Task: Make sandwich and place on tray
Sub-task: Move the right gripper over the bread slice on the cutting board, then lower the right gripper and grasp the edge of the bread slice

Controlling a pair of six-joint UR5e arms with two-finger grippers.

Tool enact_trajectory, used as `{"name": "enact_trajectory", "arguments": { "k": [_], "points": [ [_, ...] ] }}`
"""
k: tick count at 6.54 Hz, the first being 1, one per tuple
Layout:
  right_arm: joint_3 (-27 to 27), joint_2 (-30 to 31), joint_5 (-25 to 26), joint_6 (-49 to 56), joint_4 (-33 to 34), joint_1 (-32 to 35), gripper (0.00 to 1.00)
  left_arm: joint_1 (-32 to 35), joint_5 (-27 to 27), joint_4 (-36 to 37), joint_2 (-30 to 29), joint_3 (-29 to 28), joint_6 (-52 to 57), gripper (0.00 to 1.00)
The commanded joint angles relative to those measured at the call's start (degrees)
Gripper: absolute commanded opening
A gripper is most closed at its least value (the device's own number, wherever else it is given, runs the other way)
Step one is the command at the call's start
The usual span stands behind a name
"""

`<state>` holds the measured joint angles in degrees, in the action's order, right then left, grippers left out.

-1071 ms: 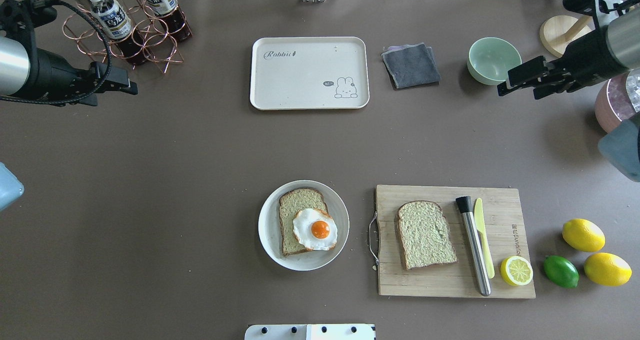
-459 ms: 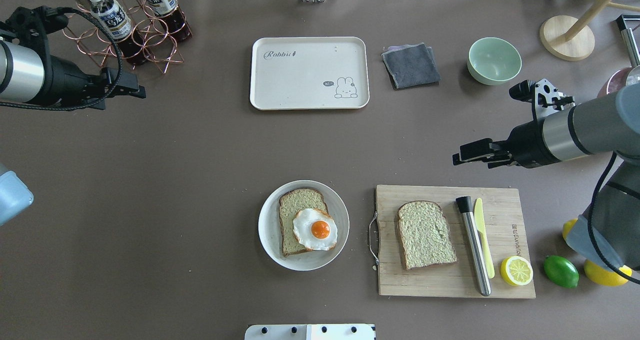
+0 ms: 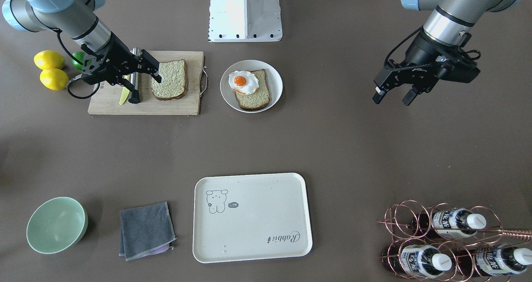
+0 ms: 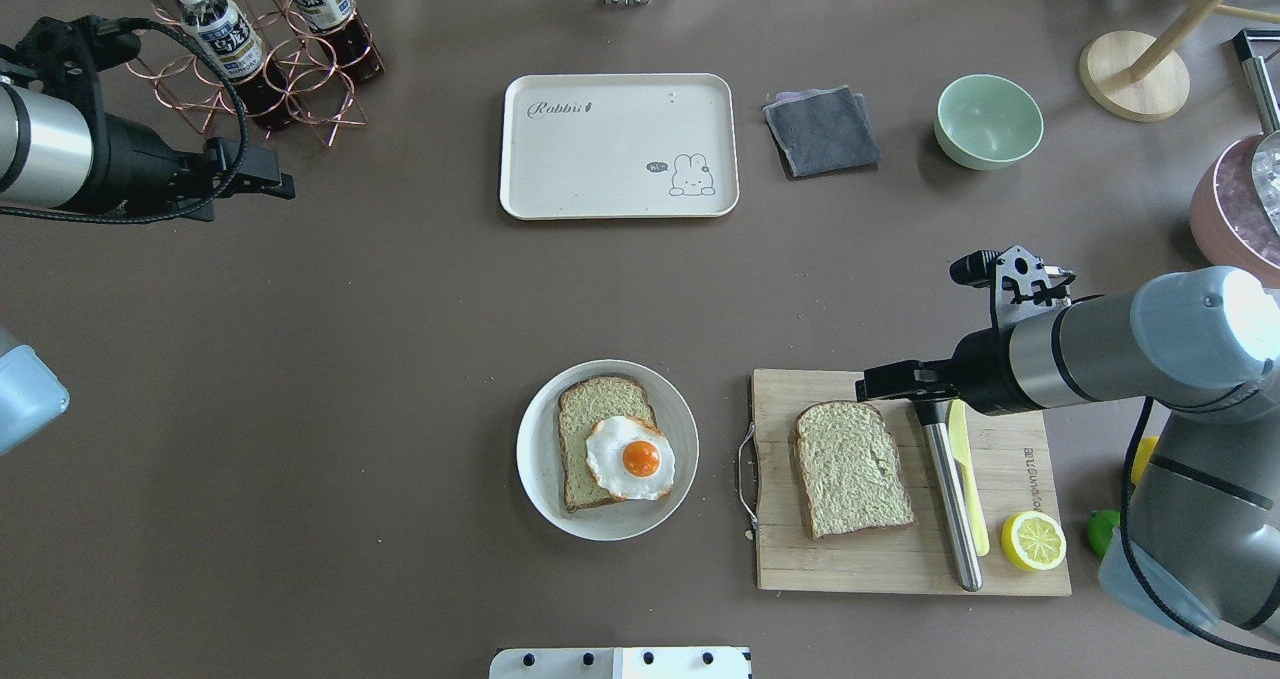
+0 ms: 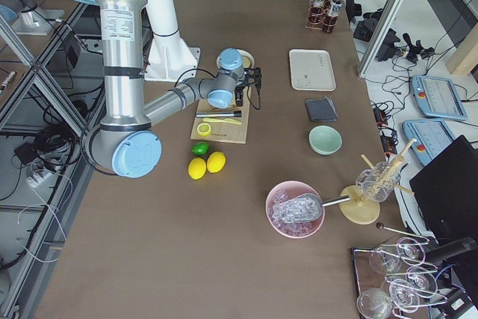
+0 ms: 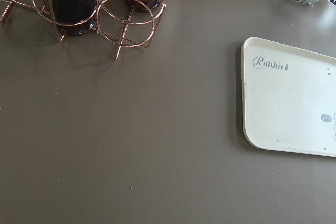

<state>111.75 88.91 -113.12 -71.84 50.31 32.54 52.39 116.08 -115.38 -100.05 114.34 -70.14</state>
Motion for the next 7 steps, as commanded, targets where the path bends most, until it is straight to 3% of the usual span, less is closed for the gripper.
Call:
{"name": "enact_trajectory", "arguments": {
  "k": [1,2,7],
  "points": [
    [0.2,0.2,1.8,-1.0,0.0,-2.7,0.81,0.0,-0.1,0.0,0.1,-0.1,0.0,0.98],
    [0.1,0.7,1.8,-0.2,0.1,-3.3,0.7,0.0,0.0,-0.1,0.2,-0.1,0.1,0.98],
    [-0.4,2.7,7.2,-0.1,0.1,-7.9,0.67,0.0,0.0,-0.1,0.4,-0.3,0.1,0.98]
  ]
}}
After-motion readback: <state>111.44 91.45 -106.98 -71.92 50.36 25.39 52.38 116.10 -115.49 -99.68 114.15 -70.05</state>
